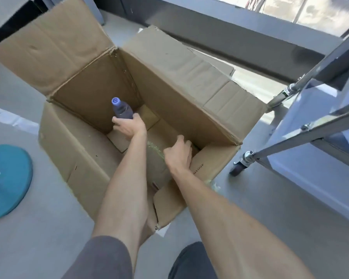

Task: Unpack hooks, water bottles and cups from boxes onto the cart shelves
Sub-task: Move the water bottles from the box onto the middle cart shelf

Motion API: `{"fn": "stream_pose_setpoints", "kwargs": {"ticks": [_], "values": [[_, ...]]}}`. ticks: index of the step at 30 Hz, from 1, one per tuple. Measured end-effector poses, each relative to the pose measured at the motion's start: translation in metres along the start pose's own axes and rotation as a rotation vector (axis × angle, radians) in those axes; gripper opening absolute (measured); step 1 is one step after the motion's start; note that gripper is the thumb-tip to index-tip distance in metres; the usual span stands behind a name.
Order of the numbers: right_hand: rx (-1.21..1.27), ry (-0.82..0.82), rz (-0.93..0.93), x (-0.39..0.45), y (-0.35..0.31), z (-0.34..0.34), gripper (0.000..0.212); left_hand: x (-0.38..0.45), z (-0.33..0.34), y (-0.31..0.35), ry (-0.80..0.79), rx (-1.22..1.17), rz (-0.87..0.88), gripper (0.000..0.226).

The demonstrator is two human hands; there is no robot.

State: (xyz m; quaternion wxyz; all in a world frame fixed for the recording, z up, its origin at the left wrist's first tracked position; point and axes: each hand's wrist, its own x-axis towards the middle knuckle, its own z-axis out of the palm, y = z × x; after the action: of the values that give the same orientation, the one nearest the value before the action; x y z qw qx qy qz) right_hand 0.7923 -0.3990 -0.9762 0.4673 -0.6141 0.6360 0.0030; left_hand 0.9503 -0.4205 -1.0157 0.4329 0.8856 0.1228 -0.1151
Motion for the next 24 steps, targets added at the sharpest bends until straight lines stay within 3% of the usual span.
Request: {"fn": "stream_pose_setpoints", "kwargs": {"ticks": [3, 7, 17, 21, 24], "values": [[0.018, 0.041, 0.021, 0.02, 0.002, 0.007, 0.051, 0.036, 0.024, 0.009, 0.051, -0.014, -0.037, 0.089], [0.008, 0.051, 0.021, 0.036, -0.003, 0.013, 0.048, 0.07, 0.046, 0.015, 0.08, -0.063, -0.076, 0.093], [-0.011, 0.035, 0.07, 0.049, 0.002, 0.023, 0.037, 0.092, 0.056, -0.019, -0.016, -0.101, -0.153, 0.077], [0.023, 0.048, 0.051, 0.054, 0.003, 0.029, 0.037, 0.102, 0.06, -0.019, 0.0, -0.11, -0.11, 0.085], [0.045, 0.077, 0.044, 0.054, 0.001, 0.027, 0.038, 0.091, 0.06, -0.025, 0.031, -0.114, -0.07, 0.072]]}}
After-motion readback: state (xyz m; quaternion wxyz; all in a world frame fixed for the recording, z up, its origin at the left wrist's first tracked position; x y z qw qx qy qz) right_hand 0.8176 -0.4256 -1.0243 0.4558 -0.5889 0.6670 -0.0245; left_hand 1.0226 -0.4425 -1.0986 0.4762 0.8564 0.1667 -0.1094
